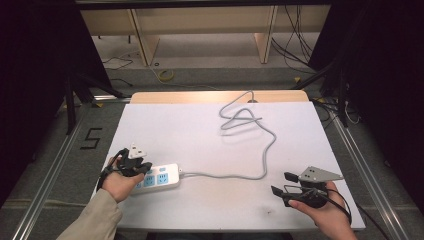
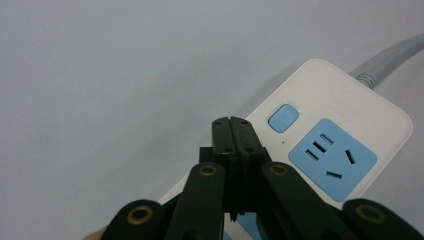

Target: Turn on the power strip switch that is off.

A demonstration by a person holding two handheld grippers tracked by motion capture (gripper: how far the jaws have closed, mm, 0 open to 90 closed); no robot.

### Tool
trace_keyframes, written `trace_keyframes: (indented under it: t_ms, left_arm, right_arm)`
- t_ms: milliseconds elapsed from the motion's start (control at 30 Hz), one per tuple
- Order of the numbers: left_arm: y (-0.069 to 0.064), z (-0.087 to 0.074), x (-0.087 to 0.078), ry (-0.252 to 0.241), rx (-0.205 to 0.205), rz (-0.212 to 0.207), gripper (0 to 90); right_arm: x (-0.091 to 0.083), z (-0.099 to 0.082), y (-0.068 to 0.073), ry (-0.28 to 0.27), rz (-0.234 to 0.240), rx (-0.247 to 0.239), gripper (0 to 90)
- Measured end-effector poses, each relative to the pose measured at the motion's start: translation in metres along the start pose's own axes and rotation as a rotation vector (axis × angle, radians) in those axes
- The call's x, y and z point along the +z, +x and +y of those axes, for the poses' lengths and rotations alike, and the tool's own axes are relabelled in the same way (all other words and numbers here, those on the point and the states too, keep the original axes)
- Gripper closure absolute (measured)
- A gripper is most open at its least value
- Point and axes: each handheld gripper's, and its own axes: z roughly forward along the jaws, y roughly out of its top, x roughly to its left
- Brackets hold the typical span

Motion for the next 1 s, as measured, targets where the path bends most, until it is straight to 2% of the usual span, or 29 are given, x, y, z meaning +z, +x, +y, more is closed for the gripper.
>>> trace_keyframes:
  t_ms: [400,1000]
  left_arm:
    - [0.0000,-0.0004,0.0034,0.030,0.016,-0.012,89.9]
    - [-0.0025,0.0021,0.0044,0.053,0.026,0.000,90.0]
  right_arm:
    - [-0.0003,0.0000,0.0000,0.001,0.001,-0.001,30.9]
    - [-0.0005,-0.0002,-0.0002,0.001,-0.001,-0.001,30.9]
